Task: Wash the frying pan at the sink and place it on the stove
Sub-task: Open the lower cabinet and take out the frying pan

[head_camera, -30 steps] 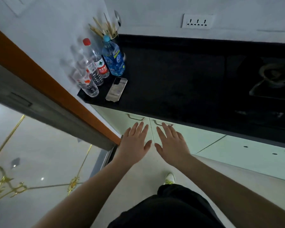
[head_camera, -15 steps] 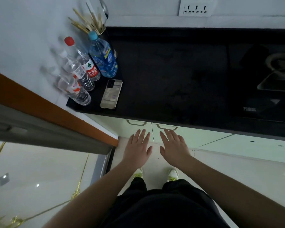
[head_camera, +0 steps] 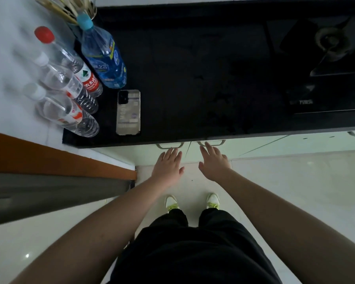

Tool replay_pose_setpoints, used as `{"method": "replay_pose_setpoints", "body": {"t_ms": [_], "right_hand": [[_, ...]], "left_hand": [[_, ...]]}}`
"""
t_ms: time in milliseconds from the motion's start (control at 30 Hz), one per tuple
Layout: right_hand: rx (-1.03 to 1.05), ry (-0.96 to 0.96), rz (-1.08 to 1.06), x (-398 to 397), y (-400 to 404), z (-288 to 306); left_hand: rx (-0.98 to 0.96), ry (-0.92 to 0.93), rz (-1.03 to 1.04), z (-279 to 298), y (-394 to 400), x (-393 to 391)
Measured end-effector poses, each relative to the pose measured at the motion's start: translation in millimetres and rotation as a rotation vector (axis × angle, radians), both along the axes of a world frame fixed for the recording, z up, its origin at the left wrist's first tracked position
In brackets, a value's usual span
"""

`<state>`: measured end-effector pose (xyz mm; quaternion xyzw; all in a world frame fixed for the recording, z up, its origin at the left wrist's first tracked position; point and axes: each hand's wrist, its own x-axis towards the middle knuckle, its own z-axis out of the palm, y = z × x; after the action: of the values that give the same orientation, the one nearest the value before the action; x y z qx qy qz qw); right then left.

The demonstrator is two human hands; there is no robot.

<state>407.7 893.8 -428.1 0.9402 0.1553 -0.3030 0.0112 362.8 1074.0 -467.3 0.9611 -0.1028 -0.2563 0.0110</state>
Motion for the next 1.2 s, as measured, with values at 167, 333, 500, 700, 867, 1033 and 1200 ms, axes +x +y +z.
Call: {"method": "replay_pose_setpoints", "body": {"t_ms": [167,333,500,700,867,1033,1200], "right_hand": [[-0.029,0.062,-0.05,11.5,11.3,-10.0],[-0.023,0.134,-0.121,17.9,22.4,-19.3],[-0.057,0.125,-0.122,13.2,17.4,-26.1],[-0.001,0.121,-0.097,-9.7,-6.7,-24.1],[0.134,0.106,-0.093,-27.2,-22.6,-19.1],[0.167,0.024,0.001,-47.3,-40.1,-18.8],[0.196,-0.032,0.074,-67.7,-60.2,-23.5]], "left_hand": [[-0.039,0.02,0.02,-7.2,2.7,15.3],[-0.101,0.168,0.045,-8.1,-2.1,25.8],[-0.155,0.171,0.125,-3.8,-8.1,27.5],[-0.163,0.101,0.105,3.0,-14.7,-3.2],[-0.233,0.003,0.155,11.7,-20.1,-31.6],[-0.192,0.019,0.284,25.2,-21.9,-53.4],[-0.114,0.013,0.291,28.9,-30.3,-69.5]]}}
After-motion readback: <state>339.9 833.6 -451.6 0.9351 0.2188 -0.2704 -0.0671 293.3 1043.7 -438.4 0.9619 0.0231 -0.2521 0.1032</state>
